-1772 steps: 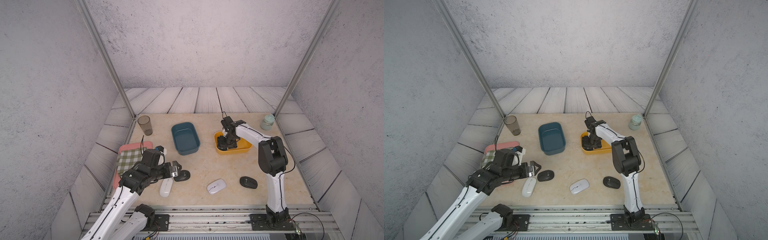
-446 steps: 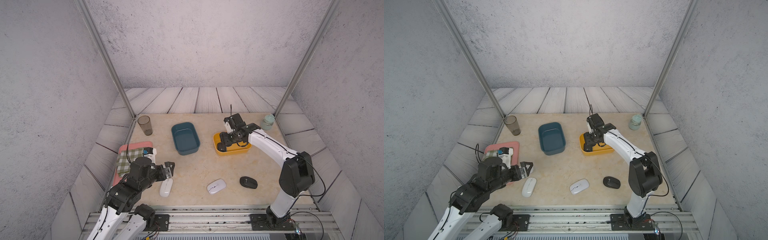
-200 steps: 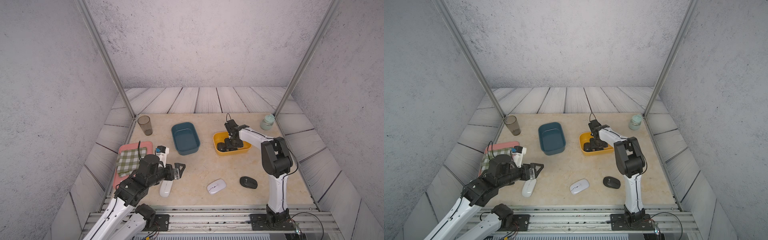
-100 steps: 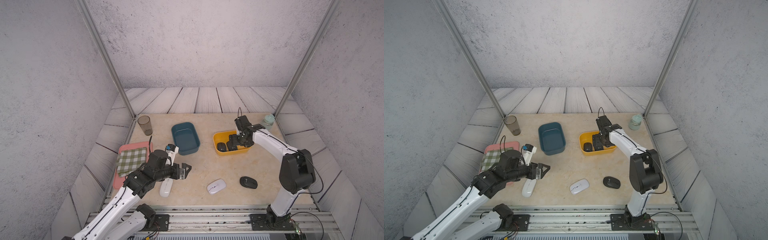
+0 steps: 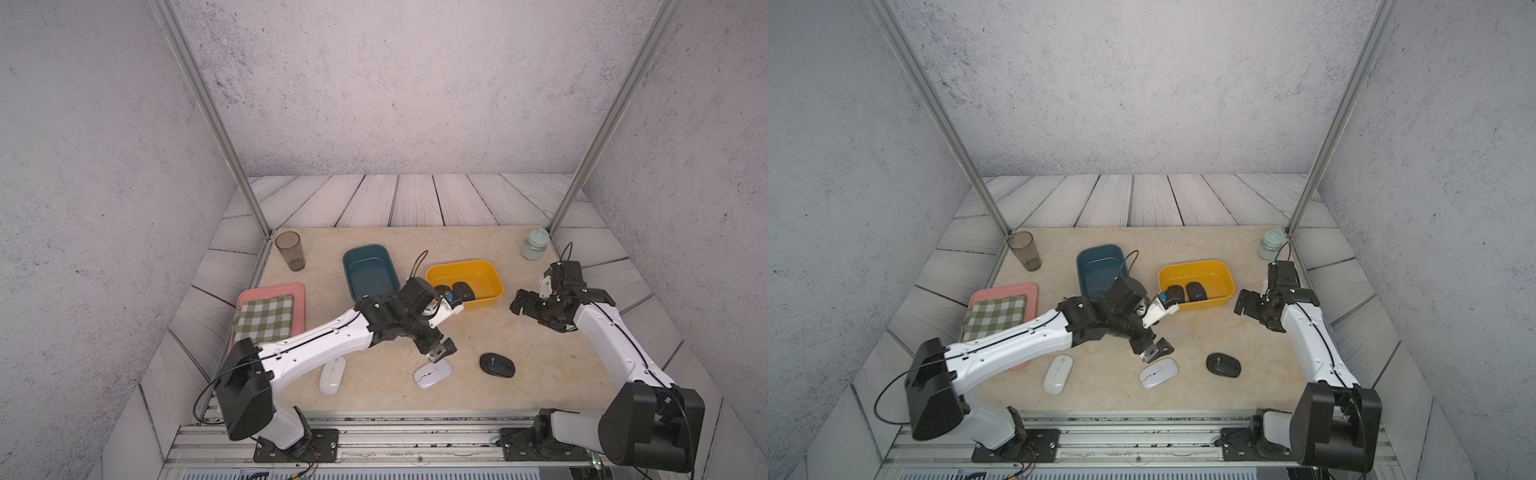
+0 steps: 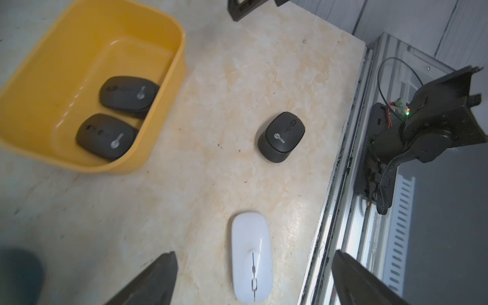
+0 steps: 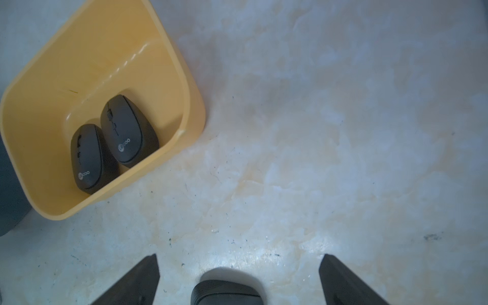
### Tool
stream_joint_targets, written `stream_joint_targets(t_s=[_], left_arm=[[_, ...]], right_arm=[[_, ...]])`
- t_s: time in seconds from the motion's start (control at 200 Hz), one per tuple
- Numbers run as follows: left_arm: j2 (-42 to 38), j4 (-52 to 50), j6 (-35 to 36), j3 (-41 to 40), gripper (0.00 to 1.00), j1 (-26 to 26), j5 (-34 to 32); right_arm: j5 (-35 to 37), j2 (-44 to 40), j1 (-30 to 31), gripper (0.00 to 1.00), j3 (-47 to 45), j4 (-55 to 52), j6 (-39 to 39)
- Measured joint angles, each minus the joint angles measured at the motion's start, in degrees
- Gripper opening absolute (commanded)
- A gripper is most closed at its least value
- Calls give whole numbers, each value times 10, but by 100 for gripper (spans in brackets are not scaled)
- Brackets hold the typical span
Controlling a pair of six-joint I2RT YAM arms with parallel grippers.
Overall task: Place the mice by color into the storage box
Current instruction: Pick up the mouse from the center of the board.
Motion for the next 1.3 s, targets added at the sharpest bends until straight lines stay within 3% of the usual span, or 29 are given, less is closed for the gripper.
stream_joint_targets(t_s=[0.235,0.38,0.781,1.301], left_arm=[[179,-24,117,134,98,-44,20],[254,-37,168,194,98,-50,30],[361,-58,269,309,98,-81,23],[430,-37,275,346,98,-94,-7]], right_arm=[[-56,-23,-96,99,-16,13,28],[-78,-34,-113,99,-22,27,36],[-109,-35,-113,99,-52,47,48],[-109,-55,-113,100,-69,56,45]])
